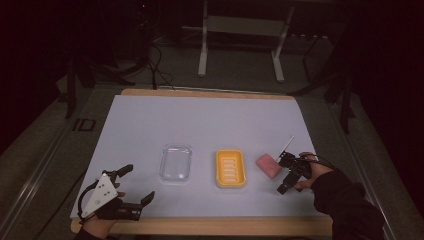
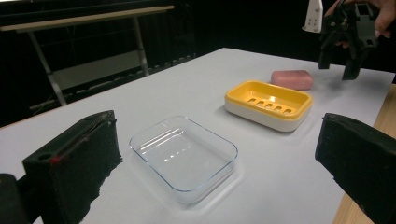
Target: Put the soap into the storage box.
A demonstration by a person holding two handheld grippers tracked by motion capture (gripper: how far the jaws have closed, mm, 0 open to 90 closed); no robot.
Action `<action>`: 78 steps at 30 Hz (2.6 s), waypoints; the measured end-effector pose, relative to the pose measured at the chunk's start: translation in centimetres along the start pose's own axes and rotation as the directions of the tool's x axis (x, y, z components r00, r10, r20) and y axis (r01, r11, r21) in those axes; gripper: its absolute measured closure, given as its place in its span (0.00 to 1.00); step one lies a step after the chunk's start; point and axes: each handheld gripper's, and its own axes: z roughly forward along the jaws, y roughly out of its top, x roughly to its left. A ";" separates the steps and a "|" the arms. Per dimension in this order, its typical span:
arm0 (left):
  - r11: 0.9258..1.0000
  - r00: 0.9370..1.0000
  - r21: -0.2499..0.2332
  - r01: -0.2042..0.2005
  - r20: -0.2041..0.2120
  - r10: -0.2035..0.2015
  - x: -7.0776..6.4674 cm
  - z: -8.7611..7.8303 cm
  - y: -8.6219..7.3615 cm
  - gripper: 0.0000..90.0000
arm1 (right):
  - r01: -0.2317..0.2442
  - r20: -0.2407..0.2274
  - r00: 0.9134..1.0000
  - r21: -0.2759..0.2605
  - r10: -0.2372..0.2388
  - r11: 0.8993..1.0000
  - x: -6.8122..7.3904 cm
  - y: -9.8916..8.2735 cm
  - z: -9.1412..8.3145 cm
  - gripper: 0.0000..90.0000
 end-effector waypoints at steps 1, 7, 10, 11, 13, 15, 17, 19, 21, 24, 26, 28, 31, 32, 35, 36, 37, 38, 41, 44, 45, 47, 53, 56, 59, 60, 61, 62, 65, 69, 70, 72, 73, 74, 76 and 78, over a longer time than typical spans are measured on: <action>1.000 1.000 0.000 0.000 0.000 0.000 0.0 0.0 0.0 0.00 | 0.000 0.000 1.000 0.000 0.000 1.000 0.0 0.0 0.0 0.12; 1.000 1.000 0.000 -0.001 0.001 0.001 0.0 0.0 0.0 0.00 | 0.002 0.014 1.000 -0.010 -0.001 1.000 -0.4 0.8 -0.2 0.12; 1.000 1.000 0.000 -0.003 0.002 0.003 0.0 0.0 0.0 0.00 | 0.010 0.024 1.000 -0.032 -0.009 0.999 -0.7 1.5 0.0 0.12; 1.000 1.000 0.000 -0.002 0.003 0.002 0.0 0.0 0.0 0.00 | 0.015 0.025 1.000 -0.041 -0.014 0.999 -0.8 1.7 0.1 0.12; 1.000 1.000 0.000 -0.003 0.004 0.003 0.0 0.0 0.0 0.00 | 0.018 0.029 0.999 -0.046 -0.017 0.999 -0.9 2.1 0.1 0.13; 1.000 1.000 0.000 -0.002 0.004 0.002 0.0 0.0 0.0 0.00 | 0.019 0.029 0.999 -0.050 -0.017 0.999 -1.1 2.4 0.3 0.15; 1.000 1.000 0.000 -0.003 0.005 0.003 0.0 0.0 0.0 0.00 | 0.022 0.037 0.999 -0.059 -0.020 0.998 -1.2 2.8 0.4 0.15; 1.000 1.000 0.000 -0.003 0.005 0.003 0.0 0.0 0.0 0.00 | 0.012 0.041 0.999 -0.071 -0.009 0.997 -1.3 3.1 0.4 0.14; 1.000 1.000 0.000 -0.003 0.006 0.003 0.0 0.0 0.0 0.00 | 0.000 0.036 0.999 -0.089 0.003 0.996 -1.5 3.4 0.5 0.14; 1.000 1.000 0.000 -0.003 0.007 0.003 0.0 0.1 0.0 0.00 | -0.005 0.033 0.999 -0.114 0.009 0.994 -1.5 3.8 0.5 0.14; 1.000 1.000 0.000 -0.004 0.008 0.004 0.0 0.1 0.0 0.00 | -0.004 0.037 0.999 -0.145 0.009 0.989 -1.5 4.1 0.6 0.15; 1.000 1.000 0.001 -0.006 0.008 0.006 -0.1 0.0 0.0 0.00 | 0.014 0.043 0.999 -0.175 -0.007 0.985 -1.5 4.3 0.7 0.16; 1.000 1.000 0.001 -0.004 0.008 0.004 0.0 0.1 0.0 0.00 | 0.027 0.038 0.999 -0.212 -0.020 0.977 -1.6 4.6 0.7 0.17; 1.000 1.000 0.002 -0.005 0.009 0.004 0.0 0.1 0.0 0.00 | 0.038 0.042 0.999 -0.227 -0.029 0.973 -1.7 4.6 0.7 0.18; 1.000 1.000 0.001 -0.004 0.009 0.004 0.0 0.1 0.0 0.00 | 0.035 0.032 0.999 -0.264 -0.028 0.964 -1.9 4.7 0.9 0.18; 1.000 1.000 0.001 -0.005 0.009 0.005 -0.1 0.1 0.0 0.00 | 0.037 0.033 0.999 -0.270 -0.029 0.962 -2.0 4.7 0.9 0.18; 1.000 1.000 0.001 -0.006 0.009 0.006 -0.1 0.1 0.0 0.00 | 0.037 0.033 0.999 -0.276 -0.029 0.960 -2.0 4.7 1.0 0.18; 1.000 1.000 0.001 -0.005 0.009 0.005 -0.1 0.1 0.0 0.00 | 0.042 0.037 0.999 -0.284 -0.032 0.958 -2.1 4.7 1.1 0.18; 1.000 1.000 0.003 -0.005 0.009 0.005 -0.1 0.1 0.0 0.00 | 0.022 0.027 1.000 -0.290 -0.014 0.957 -2.2 4.7 1.3 0.18; 1.000 1.000 0.004 -0.007 0.010 0.007 -0.1 0.1 0.0 0.00 | 0.002 0.023 1.000 -0.292 0.005 0.957 -2.3 4.7 1.7 0.19; 1.000 1.000 0.005 -0.008 0.009 0.008 -0.1 0.1 0.0 0.00 | -0.009 0.017 1.000 -0.295 0.014 0.956 -2.3 4.7 1.8 0.19; 1.000 1.000 0.006 -0.009 0.009 0.009 -0.1 0.1 0.0 0.00 | -0.021 0.008 1.000 -0.296 0.025 0.955 -2.4 4.7 2.0 0.19; 1.000 1.000 0.010 -0.012 0.011 0.012 -0.1 0.1 0.0 0.00 | -0.015 0.006 1.000 -0.268 0.017 0.963 -2.4 4.9 2.6 0.32; 1.000 1.000 0.012 -0.013 0.011 0.013 -0.1 0.1 0.0 0.00 | -0.015 0.008 1.000 -0.263 0.018 0.965 -2.3 5.0 2.6 0.32; 1.000 1.000 0.011 -0.013 0.011 0.013 -0.1 0.1 0.0 0.00 | -0.010 0.024 1.000 -0.256 0.017 0.967 -2.1 5.0 2.7 0.33; 1.000 1.000 0.011 -0.014 0.011 0.013 -0.1 0.1 0.0 0.00 | 0.000 0.042 0.999 -0.255 0.011 0.967 -2.0 5.0 2.7 0.34; 1.000 1.000 0.011 -0.014 0.011 0.013 -0.1 0.1 0.0 0.00 | 0.000 0.042 0.999 -0.255 0.011 0.967 -2.0 5.0 2.7 0.34; 1.000 1.000 0.011 -0.013 0.011 0.013 -0.1 0.1 0.0 0.00 | 0.003 0.058 0.998 -0.250 0.012 0.968 -1.8 5.1 2.8 0.34; 1.000 1.000 0.012 -0.014 0.012 0.014 -0.2 0.2 -0.1 0.00 | -0.024 0.076 0.996 -0.230 0.043 0.973 -1.2 5.3 2.7 0.41; 1.000 1.000 0.013 -0.014 0.012 0.014 -0.2 0.2 -0.1 0.00 | -0.070 0.083 0.993 -0.219 0.090 0.973 -0.9 5.4 2.6 0.42; 1.000 1.000 0.014 -0.015 0.012 0.014 -0.2 0.2 -0.1 0.00 | -0.075 0.084 0.992 -0.220 0.095 0.973 -0.9 5.4 2.6 0.42; 1.000 1.000 0.012 -0.014 0.011 0.014 -0.2 0.2 -0.1 0.00 | -0.096 0.085 0.989 -0.219 0.117 0.971 -0.9 5.4 2.6 0.42; 1.000 1.000 0.012 -0.014 0.011 0.014 -0.2 0.2 -0.1 0.00 | -0.114 0.090 0.987 -0.217 0.136 0.969 -0.8 5.4 2.6 0.42; 1.000 1.000 0.014 -0.015 0.010 0.015 -0.1 0.2 -0.1 0.00 | -0.121 0.092 0.985 -0.219 0.144 0.968 -0.7 5.4 2.6 0.42; 1.000 1.000 0.015 -0.015 0.010 0.015 -0.1 0.2 -0.1 0.00 | -0.159 0.093 0.979 -0.207 0.181 0.965 -0.7 5.4 2.4 0.42; 1.000 1.000 0.015 -0.015 0.011 0.015 -0.2 0.2 -0.1 0.00 | -0.199 0.090 0.971 -0.202 0.221 0.959 -0.8 5.4 2.2 0.42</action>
